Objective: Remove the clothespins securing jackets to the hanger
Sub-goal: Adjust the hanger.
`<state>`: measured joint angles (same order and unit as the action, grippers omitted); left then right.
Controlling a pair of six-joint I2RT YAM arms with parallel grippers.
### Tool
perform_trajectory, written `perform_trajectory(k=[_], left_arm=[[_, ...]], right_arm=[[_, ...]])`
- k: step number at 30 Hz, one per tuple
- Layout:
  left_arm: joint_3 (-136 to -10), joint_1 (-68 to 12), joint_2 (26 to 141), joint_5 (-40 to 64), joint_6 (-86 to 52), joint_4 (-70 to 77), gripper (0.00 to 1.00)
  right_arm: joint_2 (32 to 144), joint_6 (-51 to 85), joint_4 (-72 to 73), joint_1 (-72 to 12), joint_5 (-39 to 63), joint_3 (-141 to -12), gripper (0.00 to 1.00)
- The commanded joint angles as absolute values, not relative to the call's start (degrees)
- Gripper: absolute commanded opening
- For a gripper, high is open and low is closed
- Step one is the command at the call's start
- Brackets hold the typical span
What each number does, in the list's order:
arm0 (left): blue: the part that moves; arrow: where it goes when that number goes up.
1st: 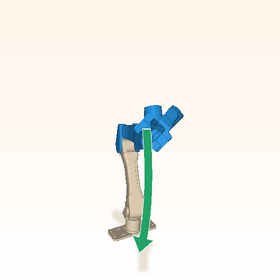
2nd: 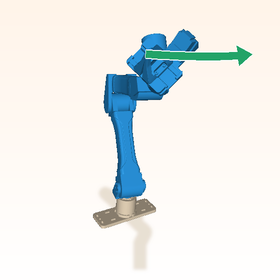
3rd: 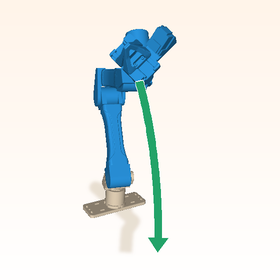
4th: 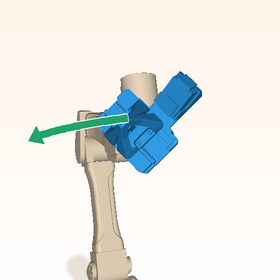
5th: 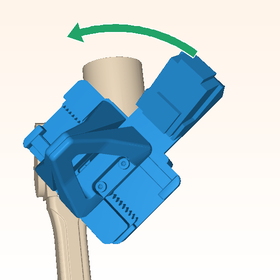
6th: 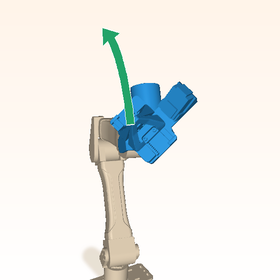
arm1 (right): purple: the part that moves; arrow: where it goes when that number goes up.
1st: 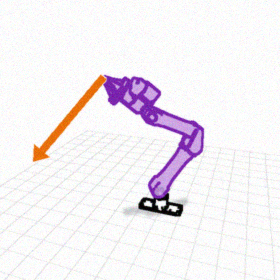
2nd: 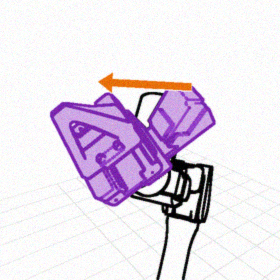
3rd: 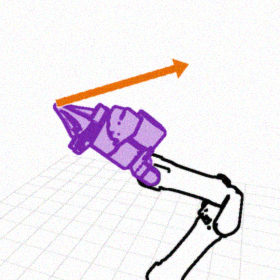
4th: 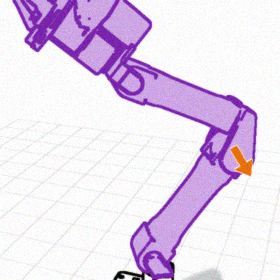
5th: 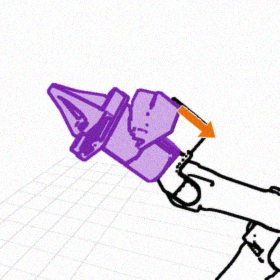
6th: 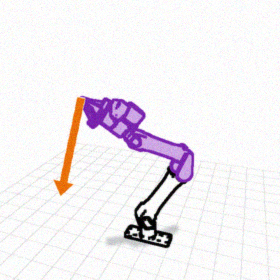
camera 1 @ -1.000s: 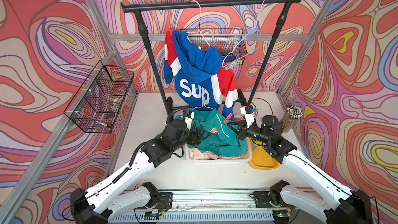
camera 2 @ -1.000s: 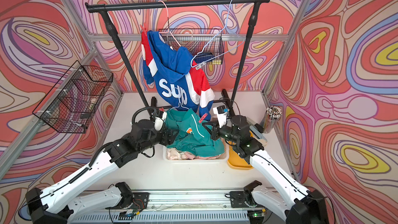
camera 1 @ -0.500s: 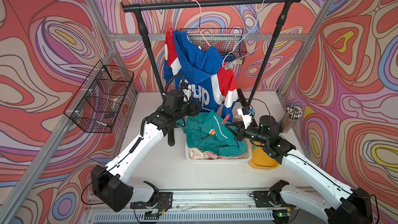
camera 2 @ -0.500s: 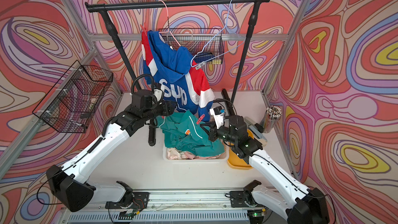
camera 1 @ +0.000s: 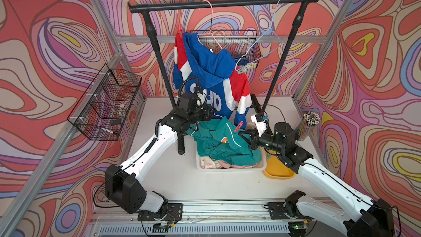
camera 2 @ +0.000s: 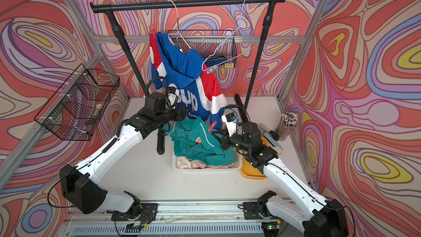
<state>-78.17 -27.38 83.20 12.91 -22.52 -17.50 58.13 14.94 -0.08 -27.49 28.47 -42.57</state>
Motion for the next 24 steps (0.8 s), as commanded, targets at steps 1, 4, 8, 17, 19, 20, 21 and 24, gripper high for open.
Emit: perform_trajectory(k=[1, 4, 8, 17, 19, 20, 21, 24], left_arm=[[-80.49, -26.93, 84.18, 14.59, -22.53, -15.56, 0.26], [-81.01, -26.96, 84.44, 15.34, -22.65, -15.56, 0.21], [-81.19, -26.89, 84.46, 15.97, -22.90, -15.55, 0.14], [-80.97, -26.80, 83.77, 16.68, -23.66, -16.25, 0.00], [-80.33, -26.87, 83.35, 16.79, -23.63, -16.44, 0.00], [-79.82, -26.83, 83.02, 16.66, -23.52, -16.28, 0.00], [-79.17, -26.83, 82.60, 16.62, -23.49, -16.02, 0.00], [-78.08, -26.81, 81.67, 16.90, -23.52, -15.86, 0.00]], right_arm=[[57.66, 13.92, -1.56, -28.32, 29.61, -44.21, 0.00], [58.09, 13.65, -1.84, -28.64, 29.51, -44.38, 0.00], [58.44, 13.54, -1.93, -28.77, 29.53, -44.71, 0.00], [57.69, 13.49, -3.03, -28.83, 28.88, -45.60, 0.17], [56.87, 13.53, -3.46, -28.84, 28.48, -45.92, 0.38], [56.41, 13.68, -3.64, -28.83, 28.43, -46.12, 0.48], [55.85, 13.89, -3.90, -28.90, 28.55, -46.39, 0.56], [54.97, 14.24, -4.28, -28.74, 28.05, -47.30, 0.70]])
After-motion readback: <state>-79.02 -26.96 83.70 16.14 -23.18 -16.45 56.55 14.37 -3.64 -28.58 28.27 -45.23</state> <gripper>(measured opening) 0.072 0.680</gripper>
